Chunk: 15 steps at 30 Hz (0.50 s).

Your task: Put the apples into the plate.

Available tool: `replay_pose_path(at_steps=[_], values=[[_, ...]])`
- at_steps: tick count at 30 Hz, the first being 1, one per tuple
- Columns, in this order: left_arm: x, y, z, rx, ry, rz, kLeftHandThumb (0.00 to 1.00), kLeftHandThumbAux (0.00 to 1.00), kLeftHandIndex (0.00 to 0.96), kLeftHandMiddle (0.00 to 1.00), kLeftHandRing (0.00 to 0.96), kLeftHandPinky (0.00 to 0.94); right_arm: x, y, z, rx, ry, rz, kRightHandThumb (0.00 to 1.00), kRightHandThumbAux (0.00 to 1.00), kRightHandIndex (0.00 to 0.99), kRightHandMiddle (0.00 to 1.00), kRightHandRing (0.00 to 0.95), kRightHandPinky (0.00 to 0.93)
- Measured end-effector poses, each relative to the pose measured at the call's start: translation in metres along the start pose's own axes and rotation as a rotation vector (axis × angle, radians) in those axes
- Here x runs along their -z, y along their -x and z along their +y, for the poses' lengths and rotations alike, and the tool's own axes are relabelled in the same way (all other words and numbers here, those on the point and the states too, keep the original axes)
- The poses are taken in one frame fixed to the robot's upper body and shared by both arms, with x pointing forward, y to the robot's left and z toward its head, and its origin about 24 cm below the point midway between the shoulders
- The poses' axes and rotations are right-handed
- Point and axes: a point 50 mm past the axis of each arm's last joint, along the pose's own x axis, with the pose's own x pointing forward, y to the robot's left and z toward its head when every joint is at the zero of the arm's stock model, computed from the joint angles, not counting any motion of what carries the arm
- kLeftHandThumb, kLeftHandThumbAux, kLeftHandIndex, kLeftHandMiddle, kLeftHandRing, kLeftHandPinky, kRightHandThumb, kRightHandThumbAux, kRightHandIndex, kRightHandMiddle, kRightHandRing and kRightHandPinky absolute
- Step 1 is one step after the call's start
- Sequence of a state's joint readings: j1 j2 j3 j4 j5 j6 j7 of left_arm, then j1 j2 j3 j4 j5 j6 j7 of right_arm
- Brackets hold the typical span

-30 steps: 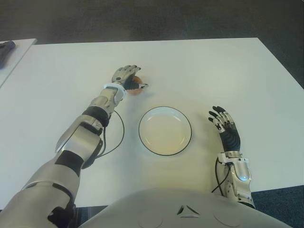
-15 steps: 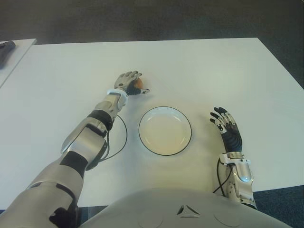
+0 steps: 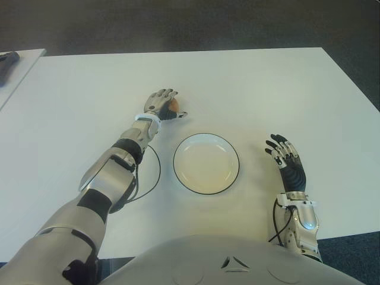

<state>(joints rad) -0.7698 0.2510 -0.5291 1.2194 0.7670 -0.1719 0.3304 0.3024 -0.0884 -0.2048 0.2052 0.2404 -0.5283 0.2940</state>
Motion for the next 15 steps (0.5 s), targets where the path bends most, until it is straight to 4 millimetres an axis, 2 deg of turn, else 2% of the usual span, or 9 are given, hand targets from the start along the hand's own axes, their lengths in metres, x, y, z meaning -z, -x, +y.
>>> replay_pose_path(at_steps=[15], values=[[-0.0003,0.0009,-0.0048,0.000,-0.001,0.019,0.406,0.305,0.061,0.064,0.072,0.140,-0.0003,0.0000,-0.0040,-0.006,-0.003,-0.019,0.316,0.607,0.152,0.175,0.200,0.253]])
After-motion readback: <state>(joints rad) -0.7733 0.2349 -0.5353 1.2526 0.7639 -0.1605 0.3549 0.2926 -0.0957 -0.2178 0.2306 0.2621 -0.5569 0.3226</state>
